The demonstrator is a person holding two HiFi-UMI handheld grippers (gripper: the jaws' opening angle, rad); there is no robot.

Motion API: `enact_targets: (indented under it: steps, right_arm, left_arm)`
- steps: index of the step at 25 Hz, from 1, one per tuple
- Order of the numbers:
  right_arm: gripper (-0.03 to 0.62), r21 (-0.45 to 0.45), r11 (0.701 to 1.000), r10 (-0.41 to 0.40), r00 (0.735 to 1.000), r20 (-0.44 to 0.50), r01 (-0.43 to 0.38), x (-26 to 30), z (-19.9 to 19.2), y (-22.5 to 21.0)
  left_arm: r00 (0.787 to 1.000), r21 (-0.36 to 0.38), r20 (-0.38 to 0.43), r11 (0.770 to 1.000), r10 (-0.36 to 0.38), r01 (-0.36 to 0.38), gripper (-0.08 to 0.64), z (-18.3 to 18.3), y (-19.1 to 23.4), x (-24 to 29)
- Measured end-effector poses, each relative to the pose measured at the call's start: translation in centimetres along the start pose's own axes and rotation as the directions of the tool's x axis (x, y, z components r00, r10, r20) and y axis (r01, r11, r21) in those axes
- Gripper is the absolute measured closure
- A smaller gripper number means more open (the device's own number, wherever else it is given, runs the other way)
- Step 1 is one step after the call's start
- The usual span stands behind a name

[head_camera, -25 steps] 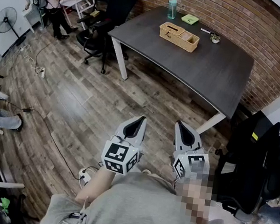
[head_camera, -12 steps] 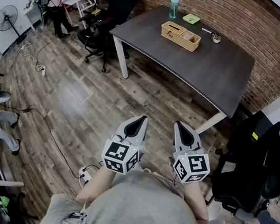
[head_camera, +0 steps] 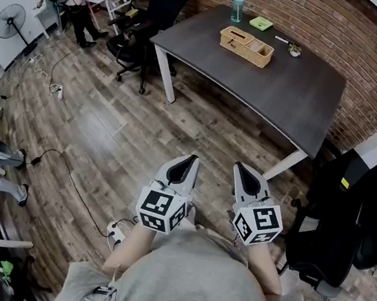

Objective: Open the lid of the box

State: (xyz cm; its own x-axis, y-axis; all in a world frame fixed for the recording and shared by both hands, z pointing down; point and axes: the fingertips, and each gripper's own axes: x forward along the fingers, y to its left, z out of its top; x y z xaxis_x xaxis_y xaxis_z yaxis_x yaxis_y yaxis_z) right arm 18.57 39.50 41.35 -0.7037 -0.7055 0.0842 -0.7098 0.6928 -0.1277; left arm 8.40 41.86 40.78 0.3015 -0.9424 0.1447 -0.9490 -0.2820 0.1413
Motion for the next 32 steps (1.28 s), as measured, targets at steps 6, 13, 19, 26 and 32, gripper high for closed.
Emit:
enact_targets:
  steps: [6,13,19,26,32]
  right_arm:
    - [0.576,0.012,1.0,0.002,1.0,-0.031,-0.001,1.3,-0.6,-0.8]
    - [0.526,0.009,1.0,-0.001,0.999,-0.038,0.002,3.9,-0.1,-2.6]
    - [0.491,0.021,1.0,-0.006,0.999,-0.046,0.007,7.7,0.3,-4.5]
    - [0.448,0.034,0.999,-0.021,0.998,-0.059,0.023,13.2,1.2,-7.0]
    - [0.42,0.047,0.998,-0.03,0.998,-0.059,0.033,18.6,2.9,-8.4]
  left_arm:
    - [1.0,-0.009,-0.008,1.0,-0.014,0.014,0.538,0.0,0.9,1.4]
    - [1.0,-0.007,-0.005,1.0,-0.021,0.021,0.509,0.8,2.6,4.1]
    - [1.0,-0.01,-0.016,1.0,-0.021,0.021,0.46,1.4,5.2,7.2]
    - [0.999,-0.02,-0.023,0.999,-0.035,0.034,0.415,2.7,8.9,11.7]
    - [0.997,-0.016,-0.035,0.998,-0.066,0.065,0.397,4.4,12.5,15.4]
